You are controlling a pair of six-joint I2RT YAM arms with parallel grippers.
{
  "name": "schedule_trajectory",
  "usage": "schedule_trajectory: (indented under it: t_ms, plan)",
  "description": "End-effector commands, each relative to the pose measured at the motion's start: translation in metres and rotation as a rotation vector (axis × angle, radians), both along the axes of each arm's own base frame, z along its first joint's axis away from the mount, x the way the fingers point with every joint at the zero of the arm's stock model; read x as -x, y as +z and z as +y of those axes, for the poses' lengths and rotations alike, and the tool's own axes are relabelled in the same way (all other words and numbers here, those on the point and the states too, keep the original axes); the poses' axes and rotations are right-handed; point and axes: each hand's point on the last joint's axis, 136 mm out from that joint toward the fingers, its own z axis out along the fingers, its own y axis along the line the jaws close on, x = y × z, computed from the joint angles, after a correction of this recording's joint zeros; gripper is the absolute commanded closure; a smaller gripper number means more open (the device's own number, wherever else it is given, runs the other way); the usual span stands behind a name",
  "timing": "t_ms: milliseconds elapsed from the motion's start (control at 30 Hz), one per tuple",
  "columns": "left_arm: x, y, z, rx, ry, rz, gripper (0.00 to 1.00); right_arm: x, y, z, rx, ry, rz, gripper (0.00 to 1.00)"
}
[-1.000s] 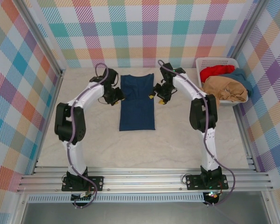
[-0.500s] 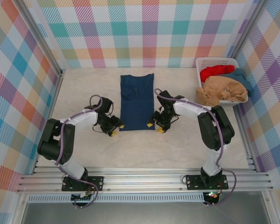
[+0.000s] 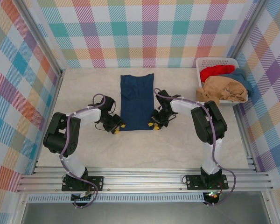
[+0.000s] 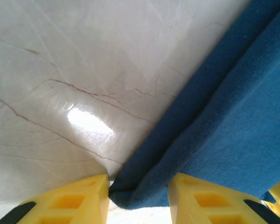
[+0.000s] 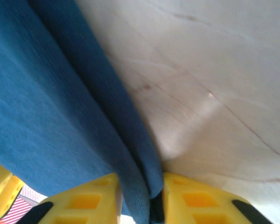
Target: Fold and stack the t-shirts
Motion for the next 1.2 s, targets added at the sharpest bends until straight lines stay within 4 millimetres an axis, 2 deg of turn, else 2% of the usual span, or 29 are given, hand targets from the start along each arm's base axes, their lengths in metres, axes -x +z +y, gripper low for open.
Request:
schedule_trajectory:
  t_ms: [0, 233, 333, 467, 567, 667, 833, 900, 967, 1033, 1167]
  plan:
    - [-0.023, 0.000, -0.013, 0.018, -0.034, -0.073, 0.70, -0.007, -0.001, 0.005, -0.007, 0.001, -0.015, 0.79]
    - [-0.028, 0.004, -0.018, 0.022, -0.053, -0.089, 0.91, -0.010, 0.004, 0.004, 0.001, 0.004, -0.031, 1.00]
    - [-0.026, 0.012, -0.021, 0.018, -0.075, -0.104, 0.99, -0.006, 0.011, 0.004, 0.001, 0.017, -0.039, 1.00]
    - [-0.012, 0.026, -0.023, -0.003, -0.108, -0.105, 1.00, 0.011, 0.018, 0.001, 0.002, 0.040, -0.030, 1.00]
    - [0.014, 0.034, -0.020, -0.021, -0.146, -0.088, 1.00, 0.033, 0.024, -0.006, 0.016, 0.070, -0.022, 1.00]
    - [0.055, 0.037, -0.020, -0.021, -0.201, -0.046, 1.00, 0.061, 0.032, -0.010, 0.019, 0.121, -0.009, 1.00]
    - [0.137, 0.040, -0.020, 0.000, -0.299, 0.032, 1.00, 0.129, 0.044, -0.016, 0.027, 0.239, 0.074, 1.00]
    - [0.164, 0.043, -0.020, 0.018, -0.322, 0.059, 1.00, 0.158, 0.049, -0.020, 0.026, 0.268, 0.119, 1.00]
    - [0.178, 0.053, -0.018, 0.032, -0.335, 0.054, 1.00, 0.184, 0.055, -0.028, 0.032, 0.290, 0.160, 1.00]
    - [0.185, 0.066, -0.014, 0.042, -0.341, 0.037, 1.00, 0.200, 0.066, -0.036, 0.031, 0.297, 0.157, 1.00]
    - [0.187, 0.077, -0.014, 0.068, -0.318, 0.021, 1.00, 0.203, 0.087, -0.041, 0.013, 0.291, 0.117, 1.00]
